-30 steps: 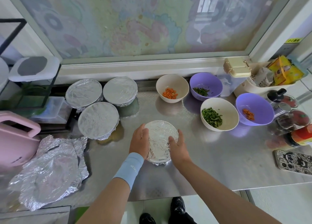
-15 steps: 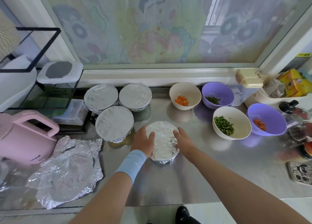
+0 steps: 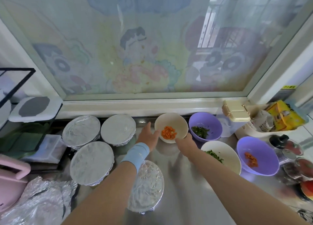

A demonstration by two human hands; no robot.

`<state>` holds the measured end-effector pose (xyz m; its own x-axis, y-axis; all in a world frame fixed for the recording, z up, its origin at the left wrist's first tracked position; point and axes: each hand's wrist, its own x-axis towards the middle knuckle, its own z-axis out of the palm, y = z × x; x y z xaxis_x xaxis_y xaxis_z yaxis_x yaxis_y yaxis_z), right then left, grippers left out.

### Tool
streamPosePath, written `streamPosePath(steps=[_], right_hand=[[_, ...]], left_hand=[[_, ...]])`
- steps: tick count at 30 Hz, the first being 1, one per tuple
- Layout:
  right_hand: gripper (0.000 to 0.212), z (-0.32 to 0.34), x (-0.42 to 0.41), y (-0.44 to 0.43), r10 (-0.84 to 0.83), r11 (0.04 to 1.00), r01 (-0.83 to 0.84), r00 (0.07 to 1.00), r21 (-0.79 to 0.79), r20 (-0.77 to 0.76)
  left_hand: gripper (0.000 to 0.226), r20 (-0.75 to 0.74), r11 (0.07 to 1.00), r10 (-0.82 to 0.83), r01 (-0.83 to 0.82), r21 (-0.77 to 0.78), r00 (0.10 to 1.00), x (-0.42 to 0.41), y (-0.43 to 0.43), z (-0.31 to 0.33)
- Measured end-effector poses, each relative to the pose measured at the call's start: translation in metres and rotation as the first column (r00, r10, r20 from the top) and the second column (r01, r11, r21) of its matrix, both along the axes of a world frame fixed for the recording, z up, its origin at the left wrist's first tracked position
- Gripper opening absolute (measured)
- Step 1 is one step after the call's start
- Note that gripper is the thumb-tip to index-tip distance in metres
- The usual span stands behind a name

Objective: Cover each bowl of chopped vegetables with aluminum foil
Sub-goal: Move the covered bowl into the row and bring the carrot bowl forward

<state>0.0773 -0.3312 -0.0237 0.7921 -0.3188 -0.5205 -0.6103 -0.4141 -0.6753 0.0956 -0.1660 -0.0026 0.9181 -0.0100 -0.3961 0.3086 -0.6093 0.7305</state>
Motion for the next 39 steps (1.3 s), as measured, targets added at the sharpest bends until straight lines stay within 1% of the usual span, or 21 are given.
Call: streamPosePath(steps=[3,6,9,11,13,15,17,18,20,22,24,25,27,28,29,30,31,32,34,36,39], right_hand=[[0.055,-0.014,0.022,-0.008,0.010,1.000,-0.010,0.999,0.001,-0.035],[0.066,-0.031,0.037,-0.008,-0.066,0.996,0.068,0.997,0.055,-0.027],[0.066,-0.037,0.043,-0.006,-0.064,0.998,0.064,0.997,-0.011,-0.030],[0.069,-0.036,0.045,-0.006,-0.077,0.996,0.077,0.997,-0.050,0.007],[0.072,-0.031,0.045,-0.008,-0.090,0.995,0.090,0.996,-0.042,0.001],[0.067,-0.022,0.042,-0.010,-0.062,0.996,0.062,0.998,-0.066,0.005],[0.060,-0.014,0.034,-0.010,-0.046,0.995,0.050,0.998,-0.086,0.051],[0.057,-0.007,0.028,-0.009,-0.051,0.996,0.055,0.996,-0.067,0.072],[0.054,0.008,0.014,-0.006,-0.086,0.996,0.087,0.992,-0.008,0.088],[0.057,0.022,-0.007,-0.003,-0.130,0.991,0.126,0.987,0.043,0.092],[0.058,0.034,-0.032,-0.001,-0.141,0.988,0.129,0.980,0.087,0.140],[0.057,0.041,-0.046,0.000,-0.125,0.990,0.113,0.980,0.082,0.156],[0.067,0.051,-0.071,0.000,-0.055,0.998,0.058,0.984,-0.007,0.169],[0.072,0.055,-0.082,0.000,-0.023,0.998,0.032,0.988,-0.063,0.151],[0.071,0.057,-0.092,-0.001,0.031,0.992,-0.015,0.991,-0.123,0.130],[0.065,0.059,-0.103,-0.002,0.096,0.979,-0.076,0.990,-0.188,0.104],[0.056,0.061,-0.115,-0.004,0.161,0.959,-0.140,0.984,-0.246,0.069],[0.048,0.064,-0.128,-0.006,0.193,0.944,-0.172,0.980,-0.281,0.048],[0.038,0.066,-0.154,-0.012,0.185,0.948,-0.173,0.983,-0.267,0.022],[0.044,0.059,-0.175,-0.022,0.184,0.948,-0.178,0.983,-0.264,-0.005],[0.051,0.047,-0.195,-0.039,0.261,0.917,-0.273,0.962,-0.290,-0.080]], left_hand=[[0.067,-0.076,0.996,0.063,-0.067,-0.058,0.995,0.028,-0.019,-0.014],[0.071,-0.151,0.987,0.113,-0.129,-0.099,0.982,0.046,-0.029,-0.025],[0.070,-0.184,0.977,0.159,-0.182,-0.111,0.970,0.054,-0.033,-0.031],[0.069,-0.176,0.971,0.196,-0.216,-0.104,0.965,0.053,-0.034,-0.031],[0.065,-0.172,0.970,0.204,-0.223,-0.099,0.964,0.050,-0.031,-0.029],[0.054,-0.146,0.968,0.197,-0.215,-0.126,0.970,0.045,-0.025,-0.031],[0.056,-0.118,0.958,0.228,-0.245,-0.152,0.966,0.038,-0.018,-0.037],[0.057,-0.109,0.951,0.245,-0.261,-0.166,0.963,0.032,-0.016,-0.033],[0.045,-0.061,0.942,0.262,-0.269,-0.203,0.963,0.014,-0.016,-0.010],[0.033,-0.032,0.936,0.265,-0.265,-0.231,0.964,-0.008,-0.014,0.011],[0.027,-0.016,0.939,0.250,-0.246,-0.238,0.968,-0.031,-0.010,0.027],[0.027,0.000,0.949,0.231,-0.225,-0.222,0.973,-0.042,-0.007,0.034],[0.040,0.061,0.975,0.163,-0.151,-0.161,0.985,-0.066,-0.003,0.047],[0.046,0.095,0.989,0.113,-0.102,-0.110,0.989,-0.077,-0.002,0.051],[0.050,0.113,0.998,0.051,-0.048,-0.032,0.992,-0.089,-0.003,0.055],[0.050,0.126,0.998,-0.017,0.009,0.060,0.992,-0.099,-0.004,0.054],[0.050,0.114,0.988,-0.072,0.056,0.143,0.991,-0.111,-0.006,0.054],[0.052,0.095,0.978,-0.109,0.089,0.191,0.990,-0.123,-0.009,0.051],[0.056,0.047,0.967,-0.145,0.131,0.217,0.988,-0.145,-0.017,0.045],[0.061,-0.016,0.966,-0.150,0.150,0.209,0.989,-0.167,-0.025,0.036],[0.069,-0.121,0.960,-0.153,0.177,0.217,0.981,-0.192,-0.039,0.020]])
